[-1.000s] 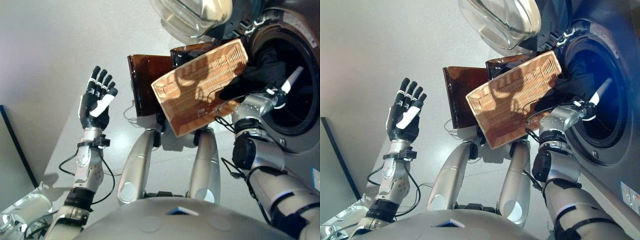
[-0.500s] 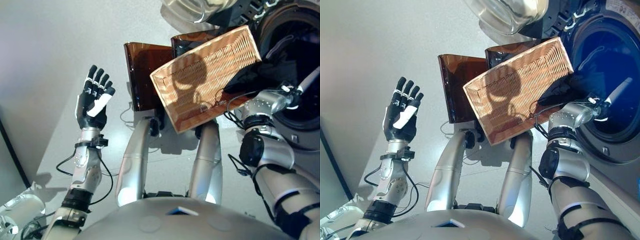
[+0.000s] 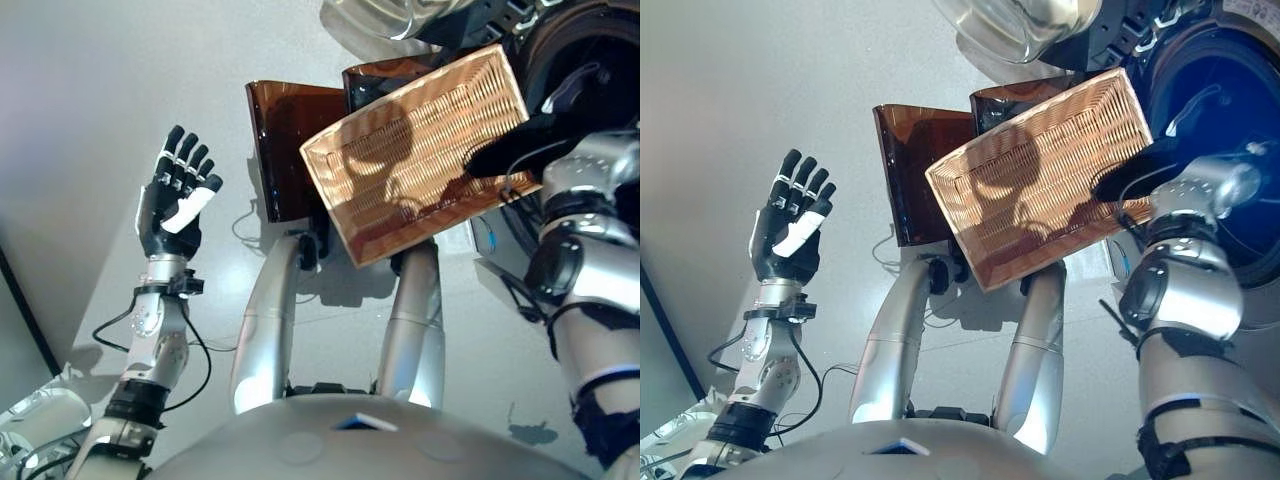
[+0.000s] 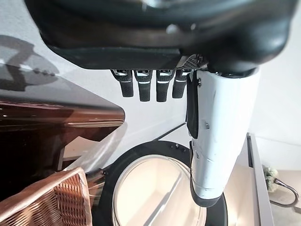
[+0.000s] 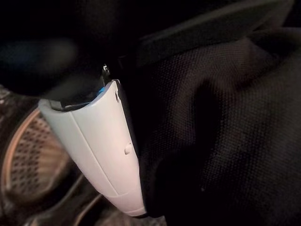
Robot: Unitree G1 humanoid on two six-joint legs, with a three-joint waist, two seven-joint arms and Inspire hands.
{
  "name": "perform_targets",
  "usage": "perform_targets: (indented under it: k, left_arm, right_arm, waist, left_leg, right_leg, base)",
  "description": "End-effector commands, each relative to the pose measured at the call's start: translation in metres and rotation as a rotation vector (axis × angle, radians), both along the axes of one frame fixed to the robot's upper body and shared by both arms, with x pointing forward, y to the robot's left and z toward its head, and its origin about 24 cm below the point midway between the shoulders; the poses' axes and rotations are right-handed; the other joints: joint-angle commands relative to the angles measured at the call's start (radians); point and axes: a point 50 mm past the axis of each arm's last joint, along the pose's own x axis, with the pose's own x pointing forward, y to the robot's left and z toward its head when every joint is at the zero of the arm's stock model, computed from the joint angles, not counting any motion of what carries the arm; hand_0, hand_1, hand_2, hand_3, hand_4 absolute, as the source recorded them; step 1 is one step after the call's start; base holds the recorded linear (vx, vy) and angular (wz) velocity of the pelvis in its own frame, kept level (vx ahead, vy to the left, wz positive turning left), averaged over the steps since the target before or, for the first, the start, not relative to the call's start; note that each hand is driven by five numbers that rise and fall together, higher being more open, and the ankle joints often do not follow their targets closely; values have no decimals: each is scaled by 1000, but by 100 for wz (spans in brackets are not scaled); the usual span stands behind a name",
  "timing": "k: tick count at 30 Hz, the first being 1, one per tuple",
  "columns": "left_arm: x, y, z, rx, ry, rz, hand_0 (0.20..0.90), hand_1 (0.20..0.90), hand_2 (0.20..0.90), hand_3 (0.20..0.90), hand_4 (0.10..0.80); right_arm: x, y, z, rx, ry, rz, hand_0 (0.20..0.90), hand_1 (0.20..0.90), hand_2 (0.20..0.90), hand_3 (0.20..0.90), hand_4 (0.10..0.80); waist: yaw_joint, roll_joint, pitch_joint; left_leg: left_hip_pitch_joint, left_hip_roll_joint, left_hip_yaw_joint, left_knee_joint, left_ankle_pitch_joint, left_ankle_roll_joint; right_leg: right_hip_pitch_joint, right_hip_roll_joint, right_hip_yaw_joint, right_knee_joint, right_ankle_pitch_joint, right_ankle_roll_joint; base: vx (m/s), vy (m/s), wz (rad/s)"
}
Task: Pick up the clothes and place them into the washing machine
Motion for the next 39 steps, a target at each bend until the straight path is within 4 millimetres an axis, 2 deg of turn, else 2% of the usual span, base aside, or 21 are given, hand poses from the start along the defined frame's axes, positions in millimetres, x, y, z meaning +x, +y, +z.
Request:
perform_targets:
  k: [1, 5, 9, 13, 14, 15, 19, 21, 26, 27, 28, 29, 32, 33, 36, 39]
  left_arm:
    - [-8, 18, 34, 52, -177, 69, 900, 900, 900, 900, 800]
    - [-12, 19, 34, 50, -167, 73, 900, 900, 900, 900, 800]
    - [-14, 23, 32, 53, -152, 84, 900, 900, 900, 900, 800]
    - [-14, 23, 33, 51, -159, 84, 900, 900, 900, 900, 800]
    - [-14, 24, 34, 50, -167, 87, 900, 900, 900, 900, 800]
    - [-14, 24, 34, 51, -166, 88, 900, 900, 900, 900, 800]
    - [-13, 26, 34, 51, -171, 98, 900, 900, 900, 900, 800]
    - [-13, 28, 35, 54, -174, 101, 900, 900, 900, 900, 800]
    - [-15, 32, 33, 63, -167, 89, 900, 900, 900, 900, 800]
    - [-15, 33, 32, 65, -161, 89, 900, 900, 900, 900, 800]
    - [-16, 33, 31, 67, -155, 83, 900, 900, 900, 900, 800]
    - [-18, 34, 30, 73, -145, 80, 900, 900, 900, 900, 800]
    - [-21, 36, 28, 90, -128, 73, 900, 900, 900, 900, 800]
    - [-23, 38, 27, 104, -121, 74, 900, 900, 900, 900, 800]
    - [-24, 39, 27, 101, -117, 80, 900, 900, 900, 900, 800]
    - [-28, 43, 26, 109, -108, 91, 900, 900, 900, 900, 800]
  right_arm:
    - [-31, -35, 61, -215, -25, -187, 200, 200, 200, 200, 300]
    - [-36, -40, 72, -212, -36, -225, 200, 200, 200, 200, 300]
    - [-46, -50, 71, -176, -14, -269, 200, 200, 200, 200, 300]
    - [-42, -47, 64, -180, 20, -250, 200, 200, 200, 200, 300]
    - [-40, -46, 57, -169, 42, -239, 428, 428, 428, 428, 463]
    - [-40, -46, 57, -169, 41, -239, 900, 900, 900, 900, 800]
    - [-33, -40, 43, -159, 61, -185, 900, 900, 900, 900, 800]
    - [-30, -41, 41, -209, 108, -139, 900, 900, 900, 900, 800]
    - [-21, -38, 24, -390, 401, 5, 900, 900, 900, 900, 800]
    - [-18, -36, 26, -433, 439, 20, 900, 900, 900, 900, 800]
    - [-12, -30, 30, -536, 517, 57, 900, 900, 900, 900, 800]
    - [-11, -30, 30, -558, 548, 53, 900, 900, 900, 900, 800]
    - [2, -14, 36, -767, 689, 94, 900, 900, 900, 900, 800]
    - [11, -1, 38, -937, 764, 135, 900, 900, 900, 900, 800]
    - [16, 11, 37, -1012, 769, 157, 900, 900, 900, 900, 800]
    - [26, 32, 30, -1213, 856, 230, 900, 900, 900, 900, 800]
  waist:
    - [9, -6, -101]
    - [8, -4, -104]
    - [5, -2, -111]
    - [4, -2, -113]
    - [4, 1, -111]
    - [3, 0, -111]
    - [2, -1, -111]
    - [3, -5, -110]
    - [-1, -13, -103]
    - [0, -15, -101]
    - [-1, -18, -99]
    - [-3, -17, -98]
    - [-5, -19, -94]
    - [-8, -22, -93]
    - [-15, -26, -94]
    - [-24, -31, -93]
  left_leg:
    - [32, 0, -16, 8, -83, -87]
    - [22, -3, -13, 7, -80, -83]
    - [14, -5, -11, 8, -81, -80]
    - [13, -4, -8, 1, -80, -78]
    - [14, -4, -5, -1, -81, -76]
    - [15, -4, -5, -2, -80, -76]
    - [20, -3, 2, -6, -79, -74]
    - [24, -3, 2, -8, -78, -75]
    - [39, 4, 4, -14, -74, -76]
    - [41, 5, 4, -15, -73, -77]
    - [44, 8, 6, -18, -71, -77]
    - [47, 7, 8, -19, -70, -77]
    - [52, 8, 10, -25, -66, -77]
    - [54, 9, 11, -27, -63, -77]
    - [59, 9, 10, -32, -59, -77]
    - [59, 12, 10, -40, -53, -77]
  right_leg:
    - [-53, 26, 10, -51, 91, -114]
    - [-65, 28, 13, -49, 95, -113]
    - [-75, 28, 14, -47, 96, -113]
    - [-74, 29, 14, -52, 100, -112]
    - [-74, 30, 15, -53, 101, -112]
    - [-73, 30, 15, -54, 102, -112]
    - [-70, 32, 13, -58, 104, -113]
    - [-65, 32, 12, -62, 107, -111]
    - [-49, 30, 6, -73, 117, -112]
    - [-45, 30, 4, -77, 119, -111]
    - [-41, 30, 2, -81, 123, -110]
    - [-38, 30, 1, -84, 125, -110]
    - [-33, 31, -2, -90, 129, -108]
    - [-29, 34, -5, -93, 133, -109]
    - [-24, 37, -7, -100, 137, -107]
    - [-22, 40, -10, -110, 143, -107]
  base:
    - [-21, 47, 1]
    - [-5, 11, -1]
    - [0, 0, 0]
    - [0, 0, 0]
    - [0, 0, 0]
    - [0, 0, 0]
    - [0, 0, 0]
    - [0, 0, 0]
    - [-3, -2, -1]
    - [-21, -6, -3]
    - [-19, 2, -5]
    - [-22, 7, -4]
    - [-18, 8, -2]
    - [0, 0, 0]
    - [-19, 7, -9]
    - [-18, 7, -5]
